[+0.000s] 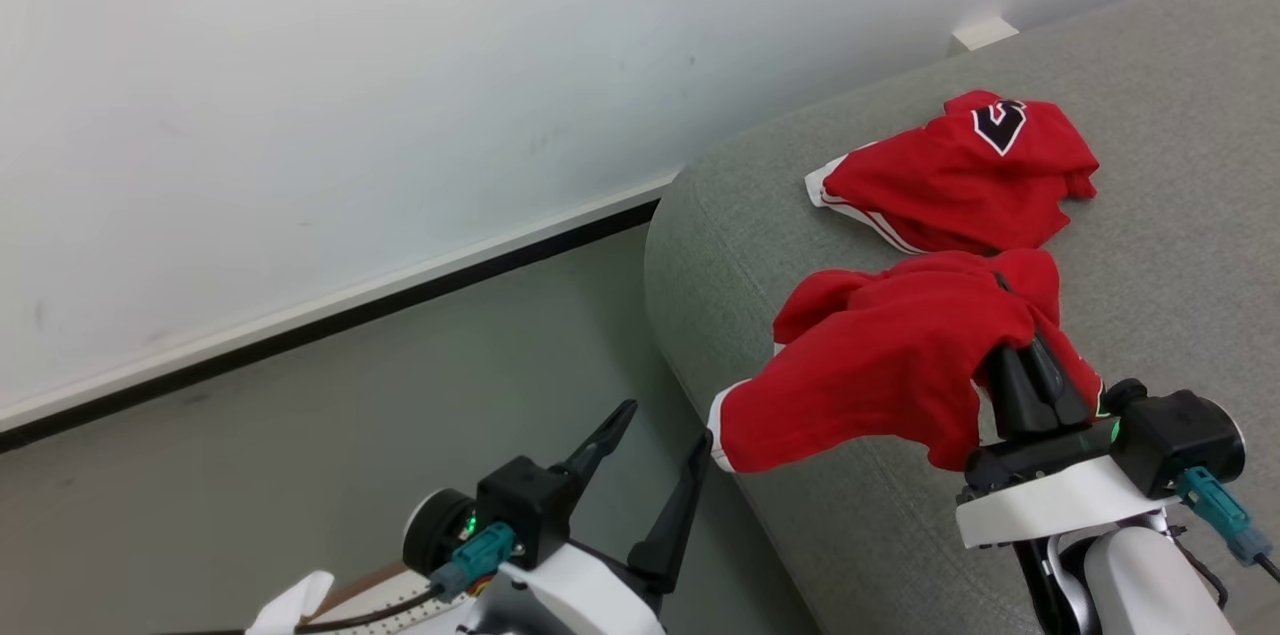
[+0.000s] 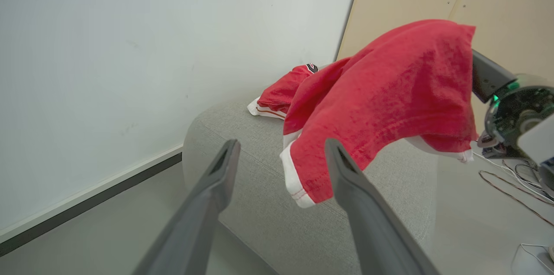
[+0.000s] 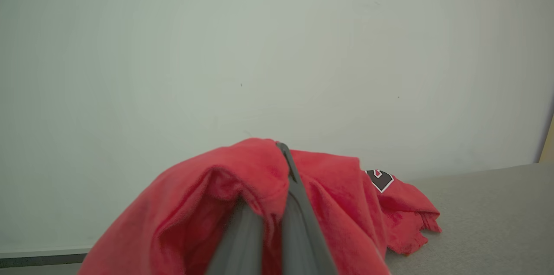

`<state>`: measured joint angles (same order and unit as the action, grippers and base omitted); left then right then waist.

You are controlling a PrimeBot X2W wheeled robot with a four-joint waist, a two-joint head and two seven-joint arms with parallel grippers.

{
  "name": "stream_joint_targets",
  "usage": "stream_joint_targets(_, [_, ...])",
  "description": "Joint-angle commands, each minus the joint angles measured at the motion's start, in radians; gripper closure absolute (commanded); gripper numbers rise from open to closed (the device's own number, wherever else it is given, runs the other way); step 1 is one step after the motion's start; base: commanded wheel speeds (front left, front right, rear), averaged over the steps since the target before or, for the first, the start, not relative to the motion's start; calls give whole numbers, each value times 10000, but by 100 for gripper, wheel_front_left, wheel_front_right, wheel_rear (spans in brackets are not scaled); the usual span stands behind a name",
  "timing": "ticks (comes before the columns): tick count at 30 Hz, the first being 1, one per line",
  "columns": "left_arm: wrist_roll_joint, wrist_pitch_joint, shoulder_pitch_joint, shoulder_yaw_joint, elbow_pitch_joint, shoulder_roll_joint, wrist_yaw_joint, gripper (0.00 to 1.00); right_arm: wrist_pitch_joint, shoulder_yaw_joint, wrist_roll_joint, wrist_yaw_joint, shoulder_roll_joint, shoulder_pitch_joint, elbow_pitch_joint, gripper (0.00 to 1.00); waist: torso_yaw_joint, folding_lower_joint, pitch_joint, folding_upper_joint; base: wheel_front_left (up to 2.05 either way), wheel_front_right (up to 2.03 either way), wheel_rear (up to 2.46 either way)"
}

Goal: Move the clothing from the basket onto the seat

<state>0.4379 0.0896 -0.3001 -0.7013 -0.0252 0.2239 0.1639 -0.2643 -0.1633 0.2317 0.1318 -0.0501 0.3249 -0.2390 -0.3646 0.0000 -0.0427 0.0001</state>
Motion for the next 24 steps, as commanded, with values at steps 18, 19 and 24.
stream_joint_targets(18, [-861, -501, -2624, -280, 171, -142, -503, 0, 1, 1641, -111, -23, -809, 2131, 551, 100, 1102, 0, -3262, -1, 0, 0, 0])
stream_joint_targets(19, [-905, -492, -2846, -263, 140, -171, -552, 0, -1, 1709, -127, -23, -942, 2391, 515, 100, 1173, 0, -3455, -1, 0, 0, 0])
stream_joint_targets(24, [-1086, -554, -3890, -227, 12, -307, -761, 0, 1, 2086, -326, -25, -1856, 3848, 191, 100, 1477, 0, -4450, -1, 0, 0, 0])
